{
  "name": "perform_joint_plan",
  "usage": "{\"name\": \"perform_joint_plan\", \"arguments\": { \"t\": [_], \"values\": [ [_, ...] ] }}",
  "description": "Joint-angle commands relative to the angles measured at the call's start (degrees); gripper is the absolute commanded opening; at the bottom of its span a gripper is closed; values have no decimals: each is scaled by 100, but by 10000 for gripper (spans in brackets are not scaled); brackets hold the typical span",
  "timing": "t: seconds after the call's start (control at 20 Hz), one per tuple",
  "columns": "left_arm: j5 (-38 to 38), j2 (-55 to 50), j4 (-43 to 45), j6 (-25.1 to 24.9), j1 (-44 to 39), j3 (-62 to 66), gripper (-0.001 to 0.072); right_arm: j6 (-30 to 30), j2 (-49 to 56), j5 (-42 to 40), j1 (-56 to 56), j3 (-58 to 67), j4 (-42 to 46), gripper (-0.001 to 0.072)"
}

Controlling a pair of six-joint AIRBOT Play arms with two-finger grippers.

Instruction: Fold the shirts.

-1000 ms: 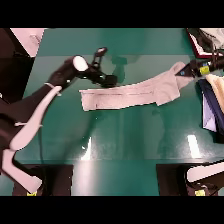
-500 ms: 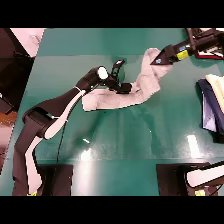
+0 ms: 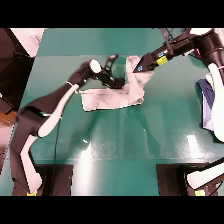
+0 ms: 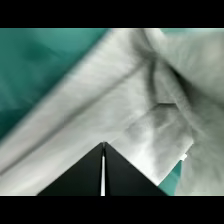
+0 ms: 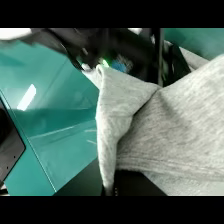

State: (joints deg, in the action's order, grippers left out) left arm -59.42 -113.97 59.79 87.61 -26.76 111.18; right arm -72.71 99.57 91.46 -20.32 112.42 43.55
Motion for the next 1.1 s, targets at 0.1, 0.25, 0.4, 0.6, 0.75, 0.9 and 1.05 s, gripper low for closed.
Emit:
{"name": "perform_joint_plan", "arguments": {
  "t": [0.1, 0.25, 0.4, 0.6, 0.75, 0.9, 1.05],
  "values": [
    [-1078, 1309, 1274, -111, 901, 24, 22, 232, 385, -361, -581, 7, -2, 10],
    [-1495, 1956, 1598, -122, 1438, 24, 22, 501, 721, -970, -1023, 9, -2, 13],
    [-1600, 2411, 1659, -125, 1775, 24, 22, 837, 1147, -1755, -1567, 111, -4, 25],
    [-1687, 2581, 1727, -122, 1812, 24, 22, 1401, 1648, -1978, -2361, 986, 15, 592],
    [-1843, 2581, 1727, -173, 1812, 24, 22, 1384, 1021, -1847, -2186, -79, 17, 591],
    [-1934, 2581, 1687, -214, 1810, 20, 23, 1285, 310, -1799, -1274, -1530, 15, 589],
    [-1943, 2575, 1587, -214, 1810, 7, 22, 997, -212, -2052, 2, -2765, 9, 574]
  ]
}}
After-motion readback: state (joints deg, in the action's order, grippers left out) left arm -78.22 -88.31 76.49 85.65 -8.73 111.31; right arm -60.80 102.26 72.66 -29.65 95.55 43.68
